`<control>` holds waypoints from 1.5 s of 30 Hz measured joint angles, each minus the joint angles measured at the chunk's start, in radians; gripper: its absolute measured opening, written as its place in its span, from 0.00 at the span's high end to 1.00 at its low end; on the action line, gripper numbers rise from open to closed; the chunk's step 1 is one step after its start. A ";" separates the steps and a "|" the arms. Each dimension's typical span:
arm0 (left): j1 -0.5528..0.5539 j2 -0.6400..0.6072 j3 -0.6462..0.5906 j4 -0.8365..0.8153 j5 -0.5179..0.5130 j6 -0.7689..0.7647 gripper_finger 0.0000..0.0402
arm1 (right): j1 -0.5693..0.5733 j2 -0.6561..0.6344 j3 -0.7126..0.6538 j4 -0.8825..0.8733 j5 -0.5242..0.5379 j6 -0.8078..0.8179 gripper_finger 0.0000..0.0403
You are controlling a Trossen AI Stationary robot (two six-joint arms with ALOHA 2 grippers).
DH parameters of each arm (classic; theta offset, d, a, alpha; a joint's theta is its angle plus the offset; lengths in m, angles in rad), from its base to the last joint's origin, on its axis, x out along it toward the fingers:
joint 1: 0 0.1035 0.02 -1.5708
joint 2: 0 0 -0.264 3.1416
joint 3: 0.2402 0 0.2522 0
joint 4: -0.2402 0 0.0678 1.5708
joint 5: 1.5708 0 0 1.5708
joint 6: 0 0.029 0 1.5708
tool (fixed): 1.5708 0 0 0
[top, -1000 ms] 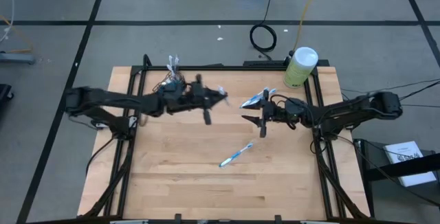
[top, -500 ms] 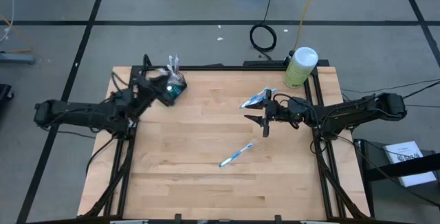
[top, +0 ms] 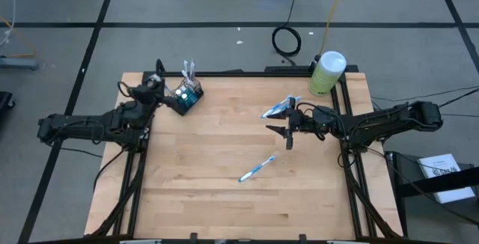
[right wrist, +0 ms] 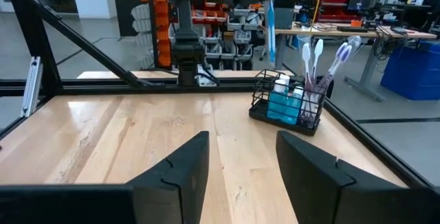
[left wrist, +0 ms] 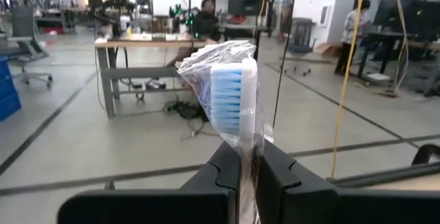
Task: Pick & Place toothbrushing station
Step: Put the blue toothbrush into the left compartment of the wire organizer
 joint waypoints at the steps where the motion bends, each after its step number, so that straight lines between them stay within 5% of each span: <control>1: 0.000 0.000 0.000 -0.028 -0.001 -0.028 0.96 | -0.001 0.000 0.000 0.000 0.000 0.000 0.60; 13: 0.037 0.003 0.000 -0.263 -0.013 -0.266 0.96 | -0.001 0.000 0.000 -0.001 0.000 0.000 0.61; 20: 0.076 0.003 -0.069 -0.257 -0.008 -0.368 0.93 | -0.001 0.000 0.000 -0.001 0.000 0.001 0.62; 29: 0.159 0.003 -0.214 -0.066 0.131 -0.410 0.95 | -0.001 0.000 0.000 -0.001 0.000 0.001 0.62; 40: 0.231 0.002 -0.278 -0.050 0.217 -0.465 0.96 | -0.001 0.000 0.000 -0.001 0.002 0.001 0.62; 45: 0.233 0.003 -0.281 -0.049 0.220 -0.465 0.83 | -0.001 0.001 0.000 -0.001 0.004 0.001 0.62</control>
